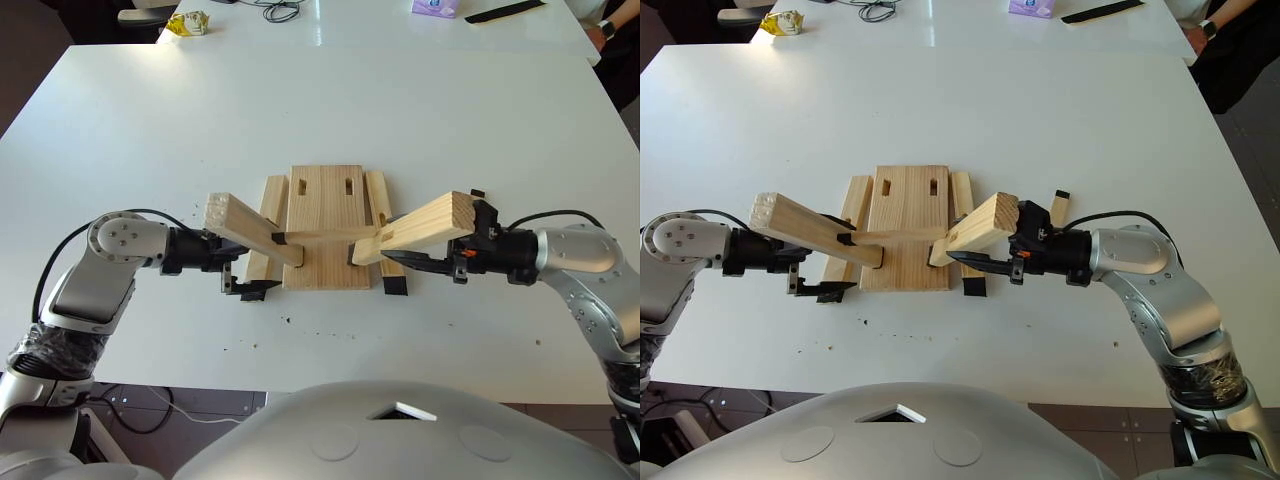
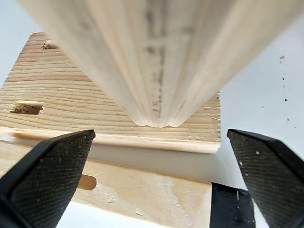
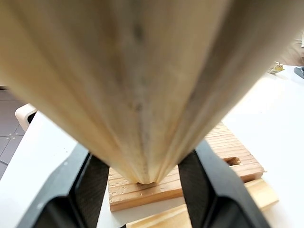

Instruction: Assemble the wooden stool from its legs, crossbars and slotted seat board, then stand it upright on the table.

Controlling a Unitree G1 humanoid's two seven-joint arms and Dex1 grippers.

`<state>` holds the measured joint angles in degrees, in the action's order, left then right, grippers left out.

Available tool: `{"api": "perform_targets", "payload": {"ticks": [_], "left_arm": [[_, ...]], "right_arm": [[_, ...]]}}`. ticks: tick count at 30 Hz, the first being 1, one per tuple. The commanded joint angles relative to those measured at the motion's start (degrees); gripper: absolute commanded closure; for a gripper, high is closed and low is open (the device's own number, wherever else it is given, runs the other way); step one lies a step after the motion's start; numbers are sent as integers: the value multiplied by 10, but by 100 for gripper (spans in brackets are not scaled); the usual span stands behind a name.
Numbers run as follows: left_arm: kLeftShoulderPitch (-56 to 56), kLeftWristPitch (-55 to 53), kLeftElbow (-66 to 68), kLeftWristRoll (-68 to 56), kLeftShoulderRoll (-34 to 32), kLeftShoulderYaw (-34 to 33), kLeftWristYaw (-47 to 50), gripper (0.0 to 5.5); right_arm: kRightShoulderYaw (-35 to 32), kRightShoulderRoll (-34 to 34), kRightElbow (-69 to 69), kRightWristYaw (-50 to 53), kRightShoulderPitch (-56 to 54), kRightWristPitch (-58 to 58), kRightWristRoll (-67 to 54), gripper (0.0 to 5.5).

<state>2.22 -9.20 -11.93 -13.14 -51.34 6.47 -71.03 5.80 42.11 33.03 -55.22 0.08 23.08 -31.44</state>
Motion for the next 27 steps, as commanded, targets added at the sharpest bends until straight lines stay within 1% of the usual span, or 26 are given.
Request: {"api": "perform_targets", "payload": {"ticks": [1,8,13,17,27], "left_arm": [[-7,10,-2,11,3,4,11,33],[-13,18,1,18,6,6,20,33],[-11,21,4,19,7,9,24,33],[-8,24,7,20,7,11,26,33],[6,29,17,16,5,17,15,33]], "right_arm": [[-16,19,-3,-21,-9,2,-6,346],[-45,41,-14,-50,-26,12,-25,346],[-59,45,-13,-53,-42,44,-61,346],[-60,48,-25,-61,-44,37,-46,346],[-44,33,-44,-65,-46,7,-14,346]]}}
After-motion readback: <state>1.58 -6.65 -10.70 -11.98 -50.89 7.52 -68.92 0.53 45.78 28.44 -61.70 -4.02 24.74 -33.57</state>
